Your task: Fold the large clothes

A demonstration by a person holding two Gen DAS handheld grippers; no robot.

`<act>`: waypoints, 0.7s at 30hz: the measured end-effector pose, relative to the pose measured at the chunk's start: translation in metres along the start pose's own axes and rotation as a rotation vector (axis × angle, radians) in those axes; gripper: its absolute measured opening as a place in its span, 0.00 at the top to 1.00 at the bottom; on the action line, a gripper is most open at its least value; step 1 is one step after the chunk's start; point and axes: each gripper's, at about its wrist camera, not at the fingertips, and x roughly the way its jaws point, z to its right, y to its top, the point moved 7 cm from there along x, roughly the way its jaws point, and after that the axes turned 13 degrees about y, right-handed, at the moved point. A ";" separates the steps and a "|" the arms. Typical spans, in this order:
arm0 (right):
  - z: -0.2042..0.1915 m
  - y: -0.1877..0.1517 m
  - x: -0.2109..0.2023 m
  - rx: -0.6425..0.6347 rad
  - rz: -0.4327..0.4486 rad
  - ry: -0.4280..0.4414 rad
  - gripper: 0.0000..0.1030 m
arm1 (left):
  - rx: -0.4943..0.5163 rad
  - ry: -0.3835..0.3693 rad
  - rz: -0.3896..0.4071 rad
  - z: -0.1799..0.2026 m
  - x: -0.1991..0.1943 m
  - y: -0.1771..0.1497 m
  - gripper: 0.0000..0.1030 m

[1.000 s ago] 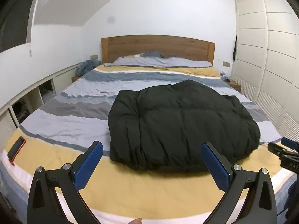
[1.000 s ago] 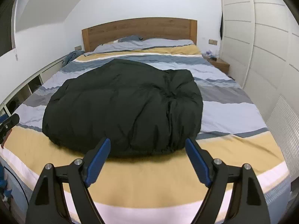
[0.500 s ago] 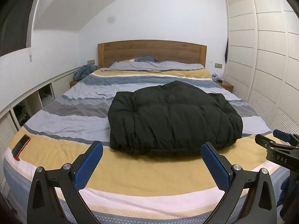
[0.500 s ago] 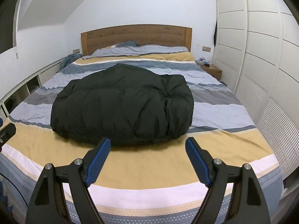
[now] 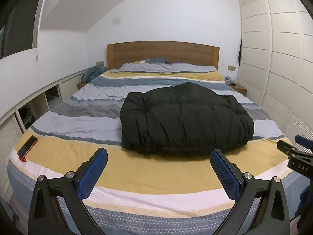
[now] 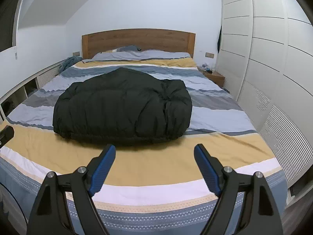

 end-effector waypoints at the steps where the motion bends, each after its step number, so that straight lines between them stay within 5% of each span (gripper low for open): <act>1: -0.001 0.000 -0.002 0.000 0.004 -0.004 0.20 | 0.001 0.002 -0.002 -0.001 -0.001 -0.002 0.00; 21: -0.013 -0.024 -0.015 -0.031 0.019 -0.047 0.20 | 0.014 0.060 -0.078 0.001 -0.004 -0.031 0.00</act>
